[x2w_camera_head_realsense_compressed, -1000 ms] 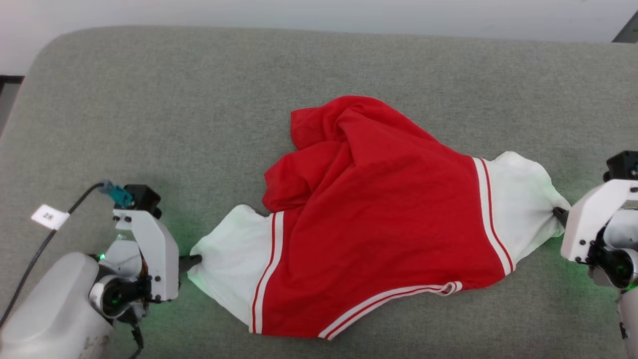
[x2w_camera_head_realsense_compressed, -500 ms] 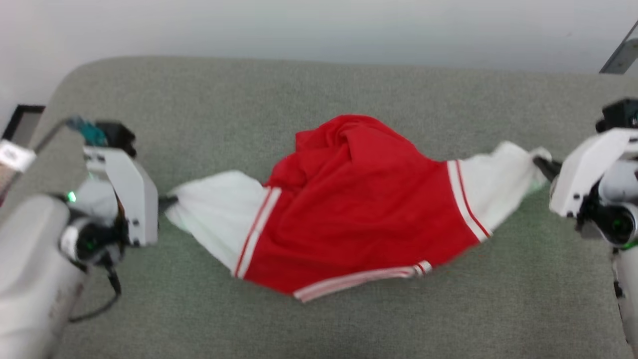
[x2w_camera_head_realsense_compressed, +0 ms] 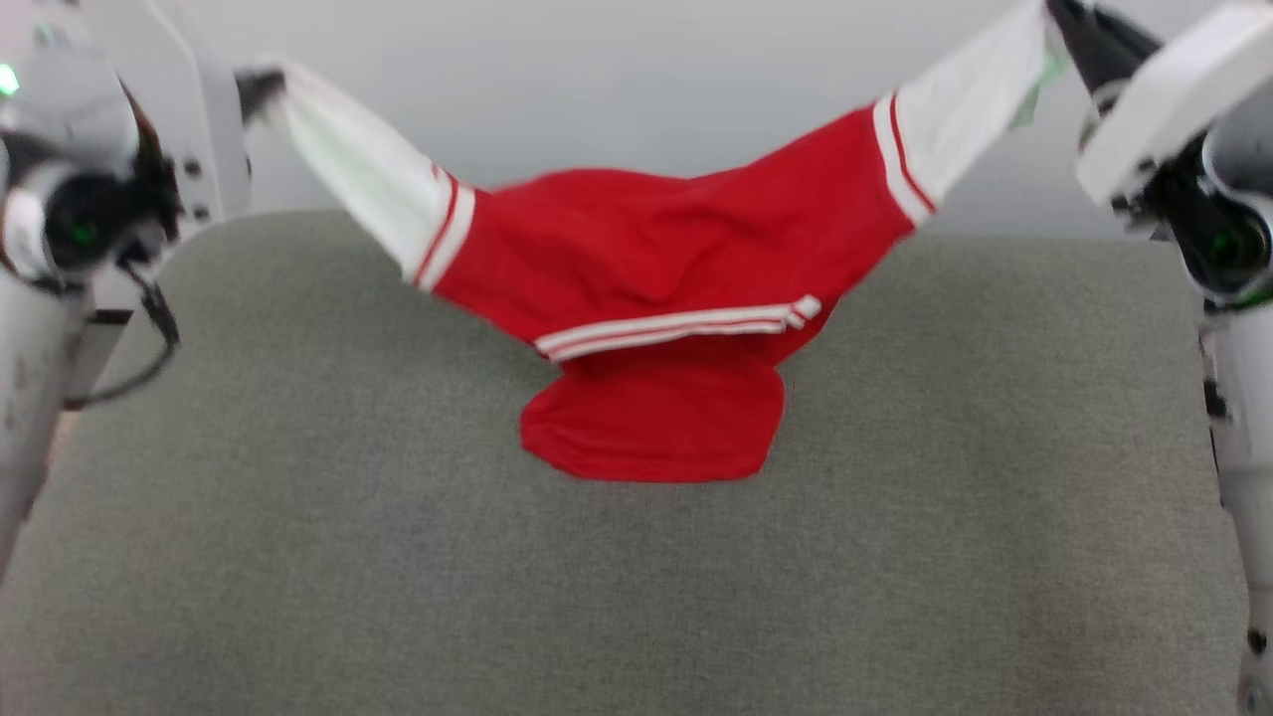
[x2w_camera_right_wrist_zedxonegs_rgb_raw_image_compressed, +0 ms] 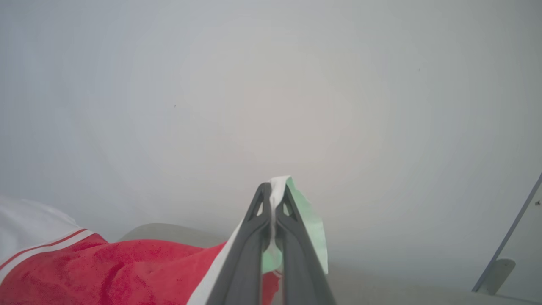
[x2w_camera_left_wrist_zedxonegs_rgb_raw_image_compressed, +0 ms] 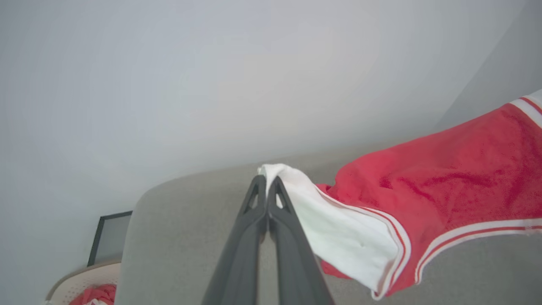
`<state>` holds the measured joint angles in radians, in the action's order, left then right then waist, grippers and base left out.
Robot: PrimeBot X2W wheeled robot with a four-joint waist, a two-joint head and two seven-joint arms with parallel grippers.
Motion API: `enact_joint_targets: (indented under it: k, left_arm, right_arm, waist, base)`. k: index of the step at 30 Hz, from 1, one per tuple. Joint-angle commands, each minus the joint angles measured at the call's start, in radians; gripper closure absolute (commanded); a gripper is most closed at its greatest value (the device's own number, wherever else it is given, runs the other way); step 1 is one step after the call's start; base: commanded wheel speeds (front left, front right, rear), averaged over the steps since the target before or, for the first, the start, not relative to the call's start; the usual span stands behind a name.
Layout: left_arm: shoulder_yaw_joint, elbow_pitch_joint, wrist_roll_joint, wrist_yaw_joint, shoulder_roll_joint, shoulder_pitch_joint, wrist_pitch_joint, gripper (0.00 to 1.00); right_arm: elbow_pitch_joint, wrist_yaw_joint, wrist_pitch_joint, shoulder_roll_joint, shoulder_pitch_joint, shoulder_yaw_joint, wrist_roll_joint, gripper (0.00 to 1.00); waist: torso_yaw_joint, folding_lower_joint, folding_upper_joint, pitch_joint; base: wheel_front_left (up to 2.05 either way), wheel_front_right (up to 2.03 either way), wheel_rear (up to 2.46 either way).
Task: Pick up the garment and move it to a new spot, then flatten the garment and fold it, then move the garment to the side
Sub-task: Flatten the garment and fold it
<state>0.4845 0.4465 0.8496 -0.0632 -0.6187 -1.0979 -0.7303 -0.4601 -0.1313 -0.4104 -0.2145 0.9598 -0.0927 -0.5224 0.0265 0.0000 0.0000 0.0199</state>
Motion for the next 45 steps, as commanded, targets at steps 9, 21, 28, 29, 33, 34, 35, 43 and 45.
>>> enact_joint_targets:
  k: [9,21,28,29,33,34,35,43,45]
  left_arm:
    - [0.003,0.130,-0.071,-0.033,0.056,-0.224,0.128,1.00]
    - [0.018,0.250,-0.088,-0.059,0.077,-0.388,0.219,1.00]
    - [0.043,0.281,-0.125,-0.066,0.098,-0.489,0.325,1.00]
    - [0.042,0.288,-0.127,-0.066,0.103,-0.505,0.348,1.00]
    - [0.042,0.321,-0.161,-0.065,0.130,-0.584,0.463,1.00]
    - [0.048,0.327,-0.184,-0.064,0.138,-0.611,0.502,1.00]
    - [0.042,0.342,-0.183,-0.060,0.149,-0.634,0.536,1.00]
    - [0.010,0.432,-0.211,-0.052,0.218,-0.802,0.799,1.00]
    - [-0.002,0.455,-0.196,-0.056,0.236,-0.824,0.847,1.00]
  right_arm:
    - [-0.134,0.001,0.183,0.031,0.217,-0.054,0.023,1.00]
    - [-0.277,0.001,0.225,0.016,0.384,-0.105,0.000,1.00]
    - [-0.340,0.001,0.343,-0.005,0.503,-0.126,0.065,1.00]
    - [-0.353,0.001,0.370,-0.008,0.522,-0.129,0.088,1.00]
    - [-0.401,0.001,0.519,-0.019,0.615,-0.139,0.186,1.00]
    - [-0.414,0.001,0.558,-0.021,0.637,-0.134,0.216,1.00]
    - [-0.429,0.001,0.596,-0.020,0.658,-0.131,0.244,1.00]
    - [-0.315,0.001,0.676,-0.029,0.773,0.001,0.546,1.00]
    - [-0.235,0.001,0.674,-0.020,0.752,0.035,0.619,1.00]
  waist:
    - [-0.003,0.0000,0.0000,-0.025]
    - [0.005,0.0000,0.0000,0.059]
    - [0.012,0.0000,0.0000,0.225]
    - [0.013,0.0000,0.0000,0.253]
    - [0.020,0.0000,0.0000,0.371]
    - [0.023,0.0000,0.0000,0.399]
    - [0.025,0.0000,0.0000,0.426]
    - [0.056,0.0000,0.0000,0.609]
    - [0.068,0.0000,0.0000,0.647]
  base:
    - [0.00,0.00,0.00]
    - [0.00,0.00,0.00]
    - [0.00,0.00,0.00]
    - [0.00,0.00,0.00]
    - [0.00,0.00,0.00]
    - [0.00,0.00,0.00]
    - [0.00,0.00,0.00]
    - [0.00,0.00,0.00]
    - [0.00,0.00,0.00]
